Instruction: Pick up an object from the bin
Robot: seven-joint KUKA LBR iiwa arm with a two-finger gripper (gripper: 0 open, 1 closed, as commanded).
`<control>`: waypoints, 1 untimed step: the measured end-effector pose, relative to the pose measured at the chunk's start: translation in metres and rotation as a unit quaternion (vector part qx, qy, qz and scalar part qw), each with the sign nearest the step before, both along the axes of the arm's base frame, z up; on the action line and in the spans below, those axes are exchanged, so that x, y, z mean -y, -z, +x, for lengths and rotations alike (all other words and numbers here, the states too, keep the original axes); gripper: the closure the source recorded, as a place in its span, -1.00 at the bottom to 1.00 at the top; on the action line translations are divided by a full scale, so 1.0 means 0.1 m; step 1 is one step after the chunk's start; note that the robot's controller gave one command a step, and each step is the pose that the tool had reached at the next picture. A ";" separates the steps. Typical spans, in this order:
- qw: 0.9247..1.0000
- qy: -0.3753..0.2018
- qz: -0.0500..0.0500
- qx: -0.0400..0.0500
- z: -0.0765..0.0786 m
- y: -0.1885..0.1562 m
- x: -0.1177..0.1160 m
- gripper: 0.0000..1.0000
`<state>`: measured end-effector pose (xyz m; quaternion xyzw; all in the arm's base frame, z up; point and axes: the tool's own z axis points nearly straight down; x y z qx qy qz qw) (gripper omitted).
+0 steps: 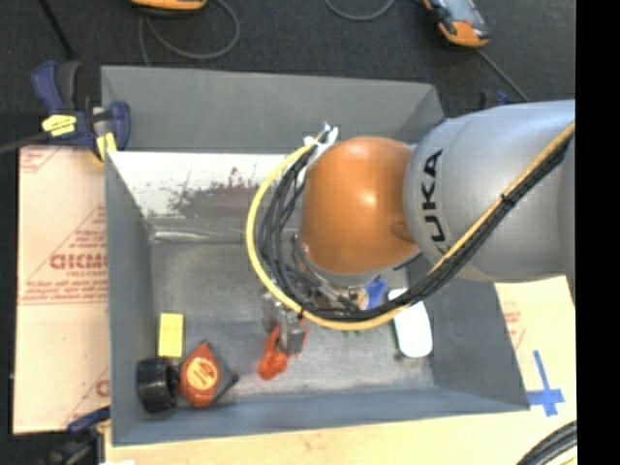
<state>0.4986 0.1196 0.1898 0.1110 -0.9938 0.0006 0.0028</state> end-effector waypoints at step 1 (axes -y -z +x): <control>1.000 0.008 0.001 0.004 -0.06 -0.52 0.07 1.00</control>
Offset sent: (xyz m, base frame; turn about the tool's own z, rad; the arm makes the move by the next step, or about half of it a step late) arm 0.0401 -0.0171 0.0784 0.0017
